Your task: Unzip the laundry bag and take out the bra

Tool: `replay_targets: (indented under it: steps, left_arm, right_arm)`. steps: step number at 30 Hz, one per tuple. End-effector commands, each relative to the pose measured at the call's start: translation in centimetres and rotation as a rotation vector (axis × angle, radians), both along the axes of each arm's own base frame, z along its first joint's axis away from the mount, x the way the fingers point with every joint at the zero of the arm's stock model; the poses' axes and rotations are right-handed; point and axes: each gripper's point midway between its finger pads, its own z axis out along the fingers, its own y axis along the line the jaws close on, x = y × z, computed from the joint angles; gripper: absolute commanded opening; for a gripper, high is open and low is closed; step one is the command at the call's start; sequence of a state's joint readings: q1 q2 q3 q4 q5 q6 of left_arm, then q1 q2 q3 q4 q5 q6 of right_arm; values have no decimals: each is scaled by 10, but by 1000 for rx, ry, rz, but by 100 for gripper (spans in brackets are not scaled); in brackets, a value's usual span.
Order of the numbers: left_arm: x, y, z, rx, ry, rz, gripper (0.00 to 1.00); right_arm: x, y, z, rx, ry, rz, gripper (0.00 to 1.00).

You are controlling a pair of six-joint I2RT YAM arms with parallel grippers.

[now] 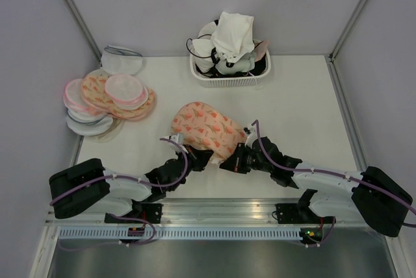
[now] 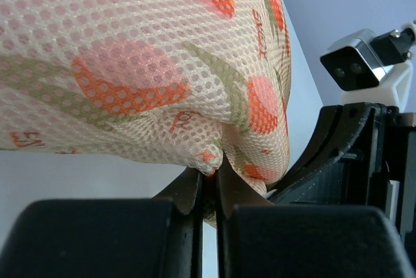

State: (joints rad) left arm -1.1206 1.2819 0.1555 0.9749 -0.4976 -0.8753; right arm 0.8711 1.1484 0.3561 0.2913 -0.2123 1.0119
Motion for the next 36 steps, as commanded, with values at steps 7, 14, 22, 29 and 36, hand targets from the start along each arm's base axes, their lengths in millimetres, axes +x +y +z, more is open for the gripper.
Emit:
replay_targets:
  steps: [7,14,22,29,36]
  left_arm:
    - [34,9,31,-112,62,119,2]
    - [42,25,34,-151,116,114,2]
    - [11,12,37,-45,153,-191,2]
    - [-20,10,39,180,131,-464,2]
    - [-53,-2,6,377,243,-823,2]
  right_arm:
    - [-2,0,-7,-40,-16,50,0]
    - [-1,-11,-28,-142,2,36,1]
    - [28,-56,-20,-400,-93,-132,1]
    - [44,-87,1,-539,-175,-227,0]
    - [46,-106,5,-642,-197,-247,0]
